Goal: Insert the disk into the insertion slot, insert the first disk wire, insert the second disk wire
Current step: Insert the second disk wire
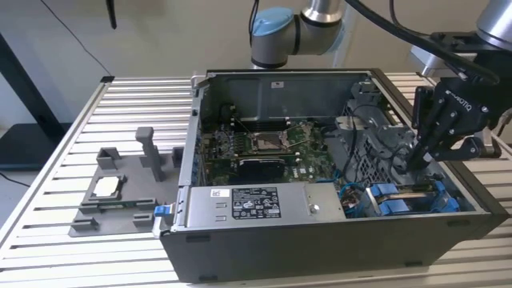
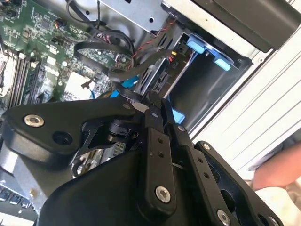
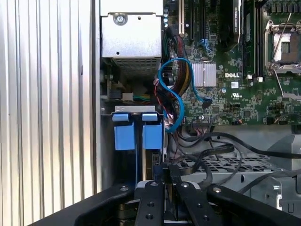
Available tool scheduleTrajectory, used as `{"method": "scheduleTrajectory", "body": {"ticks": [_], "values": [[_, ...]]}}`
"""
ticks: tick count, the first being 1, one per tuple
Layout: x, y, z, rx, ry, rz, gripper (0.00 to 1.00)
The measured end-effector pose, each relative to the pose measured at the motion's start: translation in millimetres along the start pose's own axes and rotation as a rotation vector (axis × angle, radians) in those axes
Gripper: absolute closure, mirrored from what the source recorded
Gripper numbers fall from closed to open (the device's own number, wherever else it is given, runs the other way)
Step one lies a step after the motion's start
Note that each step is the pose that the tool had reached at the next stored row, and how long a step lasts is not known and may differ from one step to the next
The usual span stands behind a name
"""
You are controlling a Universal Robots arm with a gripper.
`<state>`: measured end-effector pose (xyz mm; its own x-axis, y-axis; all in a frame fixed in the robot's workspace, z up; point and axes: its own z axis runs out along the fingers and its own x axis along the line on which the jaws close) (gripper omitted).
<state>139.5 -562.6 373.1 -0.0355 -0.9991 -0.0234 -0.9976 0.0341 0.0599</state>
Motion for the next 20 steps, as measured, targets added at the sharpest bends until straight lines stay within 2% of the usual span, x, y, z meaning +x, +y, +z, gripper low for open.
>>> {"method": "scheduleTrajectory", "body": {"ticks": [5, 11, 17, 20], "values": [[0.9, -0.5, 7.8, 0.0028, 0.0013, 0.0, 0.84], [4.0, -1.1, 15.5, 0.016, 0.0007, 0.0, 0.84], [5.0, -1.4, 20.9, 0.0367, 0.0003, -0.007, 0.84], [5.7, -1.5, 22.4, 0.0518, -0.0012, -0.012, 0.84]]}}
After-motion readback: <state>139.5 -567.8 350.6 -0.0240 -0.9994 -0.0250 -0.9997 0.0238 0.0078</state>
